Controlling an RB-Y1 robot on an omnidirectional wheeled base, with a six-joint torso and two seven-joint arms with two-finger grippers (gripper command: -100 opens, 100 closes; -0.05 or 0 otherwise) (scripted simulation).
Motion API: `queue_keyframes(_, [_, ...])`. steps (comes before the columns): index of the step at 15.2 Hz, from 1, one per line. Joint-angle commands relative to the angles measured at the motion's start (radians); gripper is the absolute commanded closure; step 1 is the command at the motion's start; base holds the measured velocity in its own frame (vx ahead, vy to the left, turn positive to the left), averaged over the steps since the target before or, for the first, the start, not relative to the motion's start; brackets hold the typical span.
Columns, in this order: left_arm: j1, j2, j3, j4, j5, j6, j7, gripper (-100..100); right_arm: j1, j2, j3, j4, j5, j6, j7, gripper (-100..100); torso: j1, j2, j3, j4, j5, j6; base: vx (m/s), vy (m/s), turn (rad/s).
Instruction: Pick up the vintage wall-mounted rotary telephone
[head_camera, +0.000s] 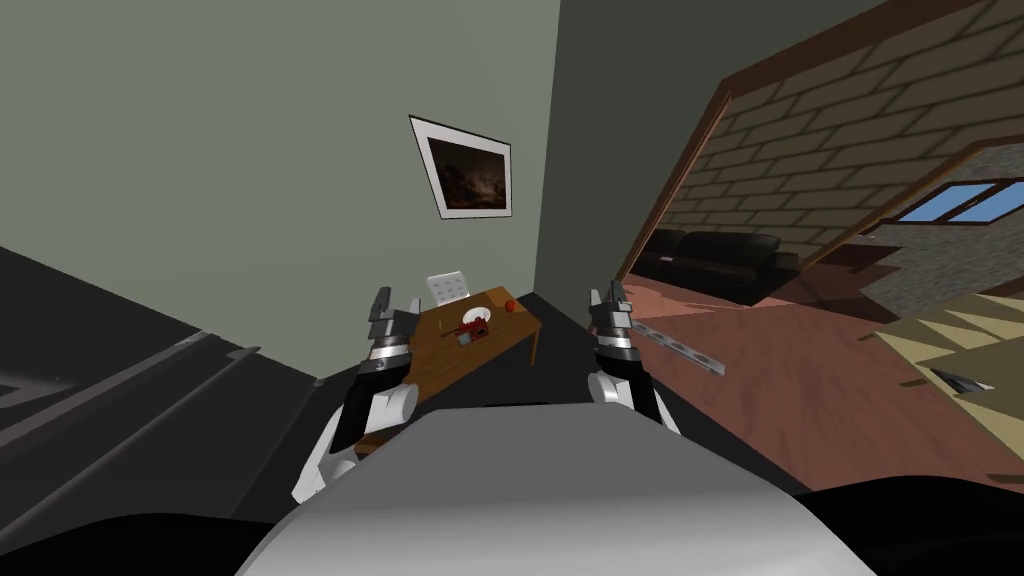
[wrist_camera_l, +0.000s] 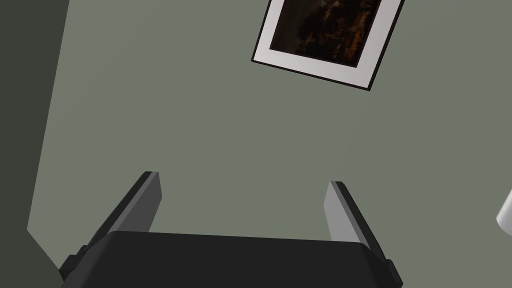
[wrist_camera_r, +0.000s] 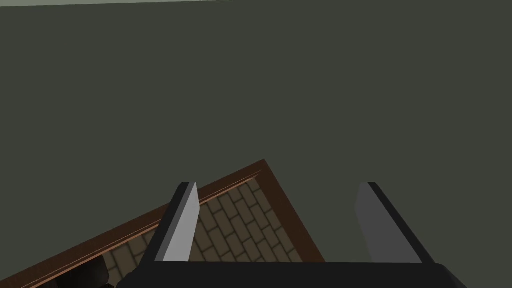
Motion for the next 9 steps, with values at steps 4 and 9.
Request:
queue_keyframes(4, [0.005,0.014,0.031,0.012,0.013,0.087,0.009,-100,0.0,0.0,0.0,0.0,0.0,0.0,0.0,0,0.0,0.0,0.0,0.0,0.0,0.0,0.014,-0.013,-0.093])
queue_keyframes(9, [0.004,0.028,0.075,0.04,0.029,0.196,0.018,-100,0.0,0.0,0.0,0.0,0.0,0.0,0.0,0,0.0,0.0,0.0,0.0,0.0,0.0,0.016,-0.014,-0.123])
